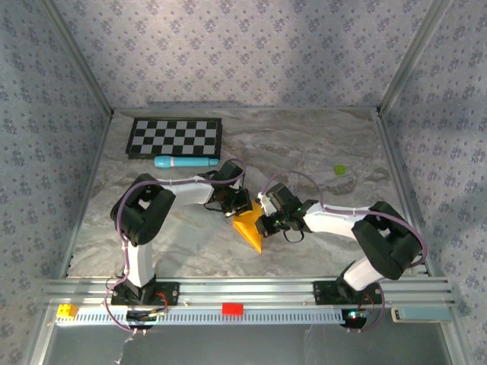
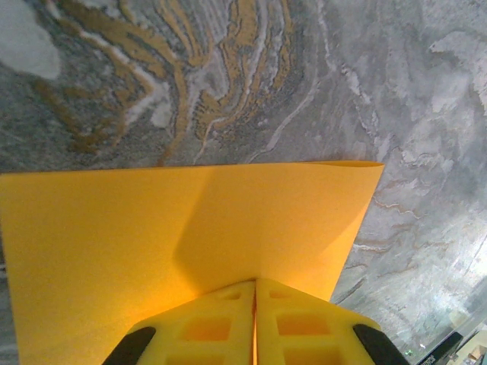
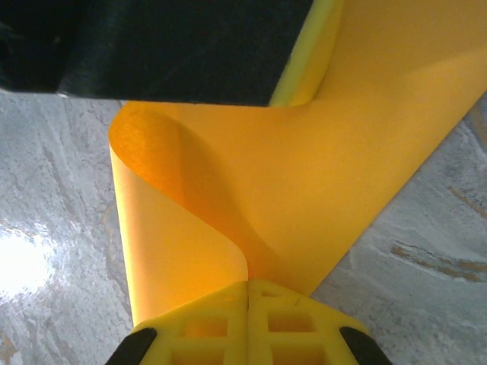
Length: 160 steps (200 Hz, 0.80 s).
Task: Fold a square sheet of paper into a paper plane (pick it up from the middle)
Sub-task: Third fold the triangle at the center of the table.
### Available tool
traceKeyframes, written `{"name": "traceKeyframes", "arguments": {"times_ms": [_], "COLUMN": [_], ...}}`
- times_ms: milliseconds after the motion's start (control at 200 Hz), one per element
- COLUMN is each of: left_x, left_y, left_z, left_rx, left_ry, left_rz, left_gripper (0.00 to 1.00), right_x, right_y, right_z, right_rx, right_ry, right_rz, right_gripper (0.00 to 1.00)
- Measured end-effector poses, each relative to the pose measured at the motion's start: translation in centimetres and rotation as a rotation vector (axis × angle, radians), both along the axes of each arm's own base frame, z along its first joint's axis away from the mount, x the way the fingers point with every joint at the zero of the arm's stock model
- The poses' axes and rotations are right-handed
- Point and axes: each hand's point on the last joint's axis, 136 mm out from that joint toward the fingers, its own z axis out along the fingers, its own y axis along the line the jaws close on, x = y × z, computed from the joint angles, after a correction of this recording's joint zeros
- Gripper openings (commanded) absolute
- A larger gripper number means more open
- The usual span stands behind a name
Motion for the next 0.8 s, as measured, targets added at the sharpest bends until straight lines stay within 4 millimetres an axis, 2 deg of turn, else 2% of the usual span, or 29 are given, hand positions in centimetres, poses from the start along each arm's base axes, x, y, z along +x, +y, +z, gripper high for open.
{"name": "traceKeyframes", "arguments": {"times_ms": [800], "left_x": [-0.01], "left_y": [0.00], "left_z": [-0.01], "left_rx": [0.002], "left_ry": [-0.002], "left_rz": [0.000], "left_gripper": [0.08], "right_x": [0.05], "right_y": [0.22], "right_z": [-0.39], "right_rx": [-0.013], "right_ry": [0.013], "right_rz": [0.004], "right_gripper": [0.00]}}
